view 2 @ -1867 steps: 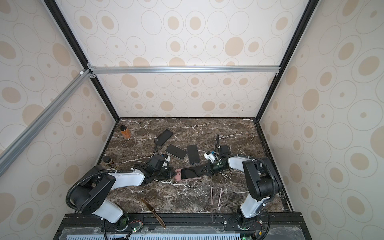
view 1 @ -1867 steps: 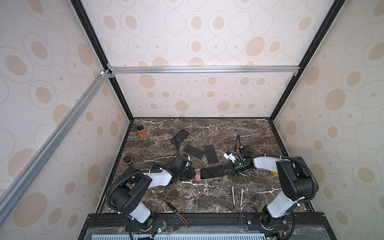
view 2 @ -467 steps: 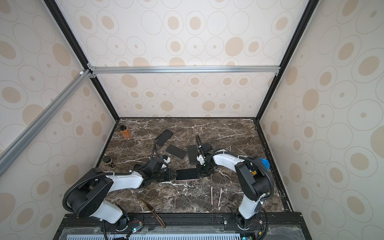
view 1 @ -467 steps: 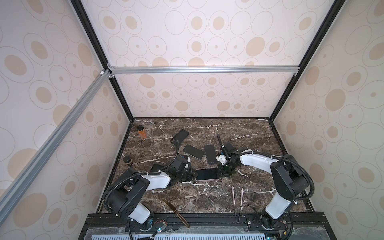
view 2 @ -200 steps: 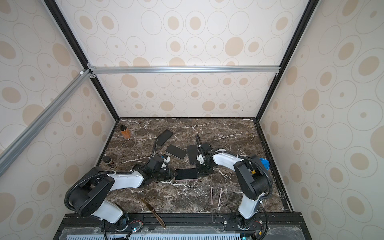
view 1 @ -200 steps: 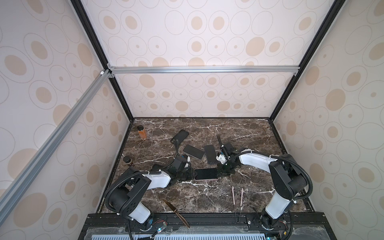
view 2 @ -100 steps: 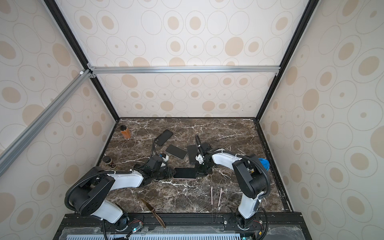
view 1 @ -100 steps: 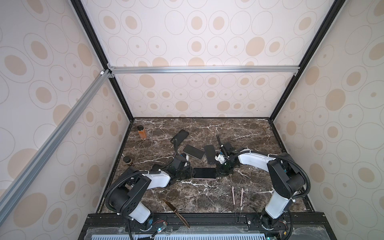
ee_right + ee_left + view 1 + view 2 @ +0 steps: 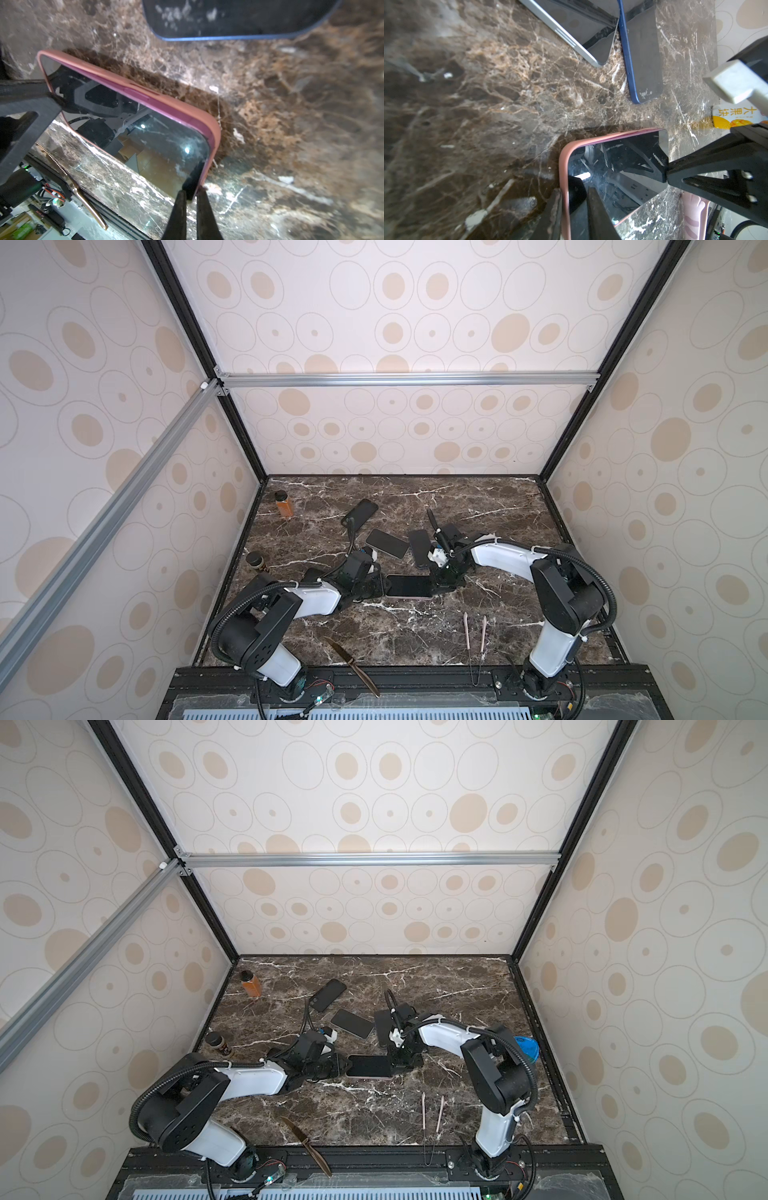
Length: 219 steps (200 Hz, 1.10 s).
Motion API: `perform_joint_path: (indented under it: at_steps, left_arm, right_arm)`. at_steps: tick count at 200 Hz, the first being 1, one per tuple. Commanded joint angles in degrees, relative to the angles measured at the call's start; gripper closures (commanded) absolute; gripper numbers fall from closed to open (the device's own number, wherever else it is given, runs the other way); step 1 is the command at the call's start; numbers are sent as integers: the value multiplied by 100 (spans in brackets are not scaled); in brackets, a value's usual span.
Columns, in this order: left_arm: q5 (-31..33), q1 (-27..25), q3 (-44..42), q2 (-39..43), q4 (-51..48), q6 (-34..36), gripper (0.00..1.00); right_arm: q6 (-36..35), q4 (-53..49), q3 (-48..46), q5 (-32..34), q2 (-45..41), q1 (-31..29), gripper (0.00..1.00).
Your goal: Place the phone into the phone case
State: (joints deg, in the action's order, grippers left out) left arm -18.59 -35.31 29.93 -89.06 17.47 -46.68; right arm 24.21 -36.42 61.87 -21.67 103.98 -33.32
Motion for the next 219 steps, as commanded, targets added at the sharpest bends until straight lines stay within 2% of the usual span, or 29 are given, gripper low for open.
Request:
perform_joint_path:
  at_steps: [1, 219]
  left_arm:
    - [-480, -194, 55, -156, -68, 70, 77]
    - [-471, -198, 78, -156, -69, 72, 78]
  right_arm:
    - [-70, 961, -515, 614, 1172, -572, 91]
    - [49, 889, -420, 1252, 1719, -871, 90]
